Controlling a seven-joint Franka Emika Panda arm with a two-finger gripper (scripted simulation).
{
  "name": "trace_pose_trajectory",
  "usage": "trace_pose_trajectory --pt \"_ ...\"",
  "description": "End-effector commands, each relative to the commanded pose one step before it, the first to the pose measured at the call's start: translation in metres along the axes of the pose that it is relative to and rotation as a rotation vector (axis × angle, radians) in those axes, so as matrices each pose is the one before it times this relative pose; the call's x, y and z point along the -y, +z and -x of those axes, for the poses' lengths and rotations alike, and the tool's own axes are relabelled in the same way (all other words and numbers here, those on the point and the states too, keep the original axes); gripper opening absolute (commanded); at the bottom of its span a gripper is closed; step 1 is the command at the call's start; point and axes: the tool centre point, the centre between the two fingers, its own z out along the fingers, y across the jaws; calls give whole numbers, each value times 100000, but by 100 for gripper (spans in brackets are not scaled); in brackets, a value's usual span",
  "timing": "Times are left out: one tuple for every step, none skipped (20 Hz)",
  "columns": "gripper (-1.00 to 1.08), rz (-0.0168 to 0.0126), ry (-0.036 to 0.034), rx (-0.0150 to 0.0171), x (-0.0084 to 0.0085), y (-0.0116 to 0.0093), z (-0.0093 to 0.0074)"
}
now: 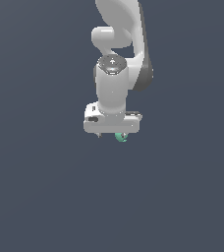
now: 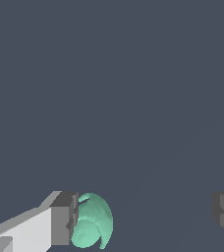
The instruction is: Pick up the object and move it to a goal position.
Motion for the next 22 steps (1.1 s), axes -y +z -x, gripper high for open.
trace_pose_trajectory --pt "100 0 0 0 -1 0 0" --pt "100 37 31 -49 -35 1 -28" --pt "100 141 127 -189 -120 -27 -76" --pt "100 213 189 -285 -190 -27 -128" --pt "100 297 255 -396 -264 -37 -175" --pt "100 373 302 -496 -331 -43 -216" --pt "100 341 249 -451 -300 -34 -192" --pt "100 248 151 -327 -217 -17 -136" --pt "100 158 63 -206 -136 -5 -82" --pt "100 73 -8 -94 -57 1 -30" --pt "100 0 0 0 -10 -7 17" --pt "100 -73 -8 94 72 4 19" --pt "100 -20 152 20 6 -26 -16" --pt "100 5 137 -12 -25 -20 -21" --pt "100 7 -68 -7 10 8 5" --pt "100 -4 -218 14 15 39 35" --pt "100 -14 -401 34 46 67 66" --pt "100 -26 -579 57 74 96 97" --pt "100 -38 -755 77 101 124 127" --pt "100 -49 -925 97 125 152 157" --pt "100 -59 -1089 115 149 178 185" --pt "100 -68 -1240 129 172 202 210"
